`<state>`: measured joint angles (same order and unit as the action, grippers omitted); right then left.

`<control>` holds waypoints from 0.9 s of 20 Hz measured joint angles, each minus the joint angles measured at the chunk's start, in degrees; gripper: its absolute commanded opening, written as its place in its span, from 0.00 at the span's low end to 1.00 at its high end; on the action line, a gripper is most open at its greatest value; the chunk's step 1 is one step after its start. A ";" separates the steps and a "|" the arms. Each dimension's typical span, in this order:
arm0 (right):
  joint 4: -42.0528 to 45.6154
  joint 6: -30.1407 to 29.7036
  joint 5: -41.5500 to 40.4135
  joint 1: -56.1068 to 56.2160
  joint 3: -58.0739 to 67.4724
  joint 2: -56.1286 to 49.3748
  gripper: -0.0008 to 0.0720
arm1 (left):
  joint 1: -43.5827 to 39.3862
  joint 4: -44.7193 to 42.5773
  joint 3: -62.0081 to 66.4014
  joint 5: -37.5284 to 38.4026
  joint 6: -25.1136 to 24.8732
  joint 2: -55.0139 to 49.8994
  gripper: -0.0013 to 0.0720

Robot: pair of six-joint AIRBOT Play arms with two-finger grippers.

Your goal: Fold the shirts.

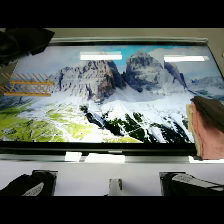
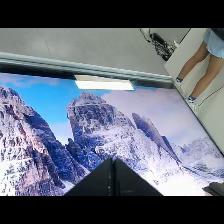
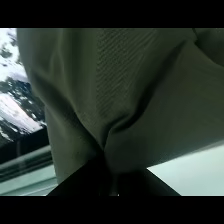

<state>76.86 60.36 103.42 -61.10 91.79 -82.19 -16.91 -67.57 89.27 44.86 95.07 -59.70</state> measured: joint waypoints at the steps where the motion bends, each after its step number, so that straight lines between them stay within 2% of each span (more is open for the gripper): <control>1: 2.54 -0.02 -0.11 -0.04 -1.64 0.15 0.05 | 0.00 0.02 0.00 0.00 -0.02 0.00 0.07; 2: 4.57 -0.13 -0.44 -0.11 -3.21 0.33 0.29 | 0.00 0.02 0.00 0.00 -0.02 0.02 0.07; 3: 6.54 -0.24 -0.83 -0.11 -4.59 0.42 0.78 | 0.00 0.02 0.00 0.00 -0.02 0.00 0.07; 4: 7.72 -0.39 -1.38 -0.13 -5.60 0.44 0.95 | 0.00 0.02 0.00 0.00 -0.02 0.00 0.07; 8: 8.96 -2.97 -5.18 -0.11 -6.34 0.52 0.94 | 0.00 0.02 0.00 0.02 -0.24 -0.04 0.07; 11: 4.15 -6.49 -10.25 1.22 -1.79 0.57 0.93 | -0.02 -0.74 0.94 1.51 -1.88 -1.05 0.07; 14: -0.46 -9.40 -16.41 8.33 4.15 0.68 0.93 | -0.02 -6.97 4.70 9.25 -2.14 -6.03 0.07; 15: -1.60 -9.94 -18.23 12.41 5.55 0.68 0.94 | -0.02 -9.77 5.97 12.68 -1.70 -8.37 0.12; 16: -2.29 -9.94 -19.30 16.76 6.49 0.61 0.94 | -0.02 -12.61 7.02 17.03 -1.33 -10.95 0.43; 17: -2.60 -9.90 -20.35 21.88 7.21 0.42 0.96 | -0.02 -14.80 7.76 21.00 -1.11 -13.35 0.85; 18: -2.45 -9.60 -20.57 26.75 7.67 0.04 0.96 | -0.02 -16.57 8.28 25.49 -0.74 -15.82 0.99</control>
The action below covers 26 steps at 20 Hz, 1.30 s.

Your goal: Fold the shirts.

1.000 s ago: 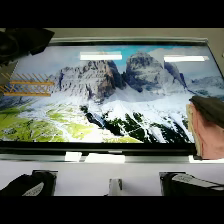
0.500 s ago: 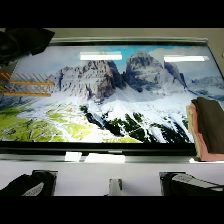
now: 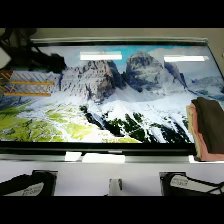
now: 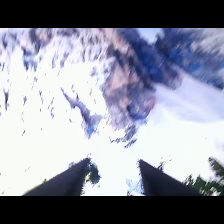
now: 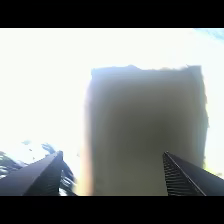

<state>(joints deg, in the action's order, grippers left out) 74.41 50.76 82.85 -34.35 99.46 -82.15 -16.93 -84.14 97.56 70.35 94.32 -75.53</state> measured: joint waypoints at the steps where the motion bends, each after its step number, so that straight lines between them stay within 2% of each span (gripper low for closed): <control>1: 0.87 1.01 0.07 5.05 0.39 -0.61 0.96 | 0.00 -1.25 0.39 4.81 0.61 -2.34 0.99; 3: 2.71 3.78 2.14 12.81 0.83 -2.67 0.96 | 0.00 -3.13 0.66 12.52 1.03 -5.70 0.99; 5: 3.15 6.14 5.73 17.88 1.07 -5.29 0.95 | -0.20 -4.37 0.20 15.56 1.38 -7.15 0.99; 11: 3.37 9.25 11.08 23.32 1.36 -8.90 0.94 | -0.79 -5.77 -0.61 14.23 3.58 -8.26 0.99; 26: 3.72 9.86 9.75 24.22 1.36 -9.44 0.94 | -0.85 -6.03 -0.72 13.86 4.15 -9.57 0.99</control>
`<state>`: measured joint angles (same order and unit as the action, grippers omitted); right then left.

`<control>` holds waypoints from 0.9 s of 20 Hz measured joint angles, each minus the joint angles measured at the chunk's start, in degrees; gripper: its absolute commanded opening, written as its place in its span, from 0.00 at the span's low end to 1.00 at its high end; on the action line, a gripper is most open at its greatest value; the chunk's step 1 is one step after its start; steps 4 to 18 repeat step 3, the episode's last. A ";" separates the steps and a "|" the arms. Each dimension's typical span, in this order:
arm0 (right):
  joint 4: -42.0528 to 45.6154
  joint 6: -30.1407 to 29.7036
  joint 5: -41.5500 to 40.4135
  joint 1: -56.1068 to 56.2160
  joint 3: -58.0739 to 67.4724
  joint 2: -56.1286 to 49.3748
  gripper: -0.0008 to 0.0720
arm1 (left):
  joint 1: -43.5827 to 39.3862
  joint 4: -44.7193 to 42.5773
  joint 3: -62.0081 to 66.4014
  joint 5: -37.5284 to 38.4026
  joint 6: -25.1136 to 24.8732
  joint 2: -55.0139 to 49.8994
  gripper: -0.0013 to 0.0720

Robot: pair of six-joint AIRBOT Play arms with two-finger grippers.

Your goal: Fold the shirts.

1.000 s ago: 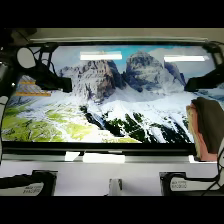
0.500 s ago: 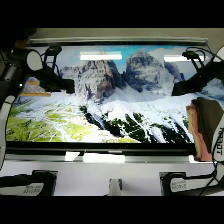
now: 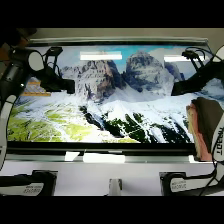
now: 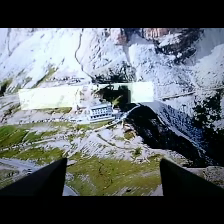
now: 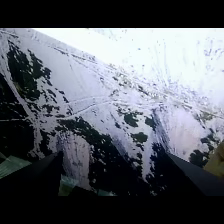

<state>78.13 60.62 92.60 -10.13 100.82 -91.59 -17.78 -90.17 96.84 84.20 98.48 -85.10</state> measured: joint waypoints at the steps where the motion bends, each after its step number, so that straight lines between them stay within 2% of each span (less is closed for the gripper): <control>1: 0.00 0.00 -0.02 0.00 0.00 0.00 0.94 | 0.00 0.00 0.00 -0.02 0.00 -0.02 0.99; 18: 0.00 0.00 -0.04 0.00 0.00 0.00 0.94 | 0.00 -0.02 0.00 0.00 0.02 -0.02 0.99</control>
